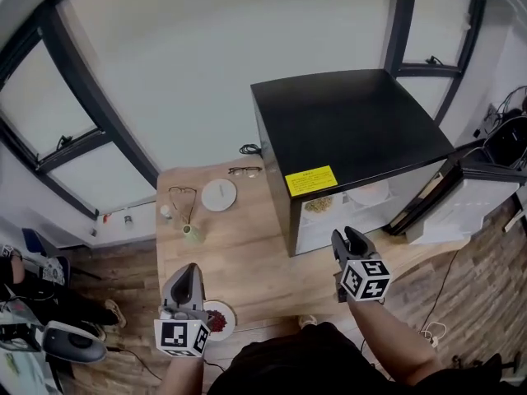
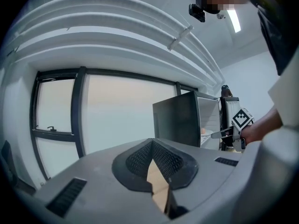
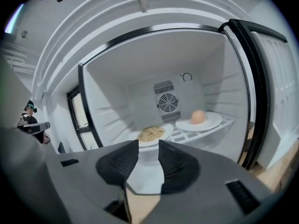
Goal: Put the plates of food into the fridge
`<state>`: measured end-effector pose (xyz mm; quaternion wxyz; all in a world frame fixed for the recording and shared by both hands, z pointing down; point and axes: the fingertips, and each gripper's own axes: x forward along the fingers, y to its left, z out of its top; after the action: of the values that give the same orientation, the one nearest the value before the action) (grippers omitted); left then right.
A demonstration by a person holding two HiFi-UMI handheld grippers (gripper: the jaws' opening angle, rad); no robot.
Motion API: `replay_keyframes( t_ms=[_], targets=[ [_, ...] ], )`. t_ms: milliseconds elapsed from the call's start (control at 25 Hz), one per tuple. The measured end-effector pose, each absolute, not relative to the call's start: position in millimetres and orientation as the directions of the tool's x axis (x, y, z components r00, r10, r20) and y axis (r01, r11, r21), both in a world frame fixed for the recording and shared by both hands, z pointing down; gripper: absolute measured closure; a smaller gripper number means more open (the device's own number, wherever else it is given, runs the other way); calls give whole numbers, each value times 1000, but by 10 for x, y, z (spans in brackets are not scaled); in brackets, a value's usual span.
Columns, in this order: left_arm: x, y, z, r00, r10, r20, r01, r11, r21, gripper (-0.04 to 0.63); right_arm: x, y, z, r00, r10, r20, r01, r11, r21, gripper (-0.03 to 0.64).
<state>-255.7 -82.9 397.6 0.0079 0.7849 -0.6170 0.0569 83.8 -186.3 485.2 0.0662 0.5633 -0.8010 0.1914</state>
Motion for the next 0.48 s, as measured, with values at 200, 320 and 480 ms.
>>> replay_keyframes(
  t_ms=[200,320,480],
  targets=[
    [-3135,-391,4074,161,-980,117,-985,-166,-40,592,154,-1415,5069,-447,-823,351,-889,365,-276,476],
    [-3419,-144,4152,137,-982,129,-990,-142,-27,592,-279,-1141,5208,-502,-780,375,-862,413,-293,477],
    [-3721,174,4288,116,-981,157,-993,-119,-9,592,-789,-744,5425,-577,-709,406,-815,469,-340,479]
  ],
)
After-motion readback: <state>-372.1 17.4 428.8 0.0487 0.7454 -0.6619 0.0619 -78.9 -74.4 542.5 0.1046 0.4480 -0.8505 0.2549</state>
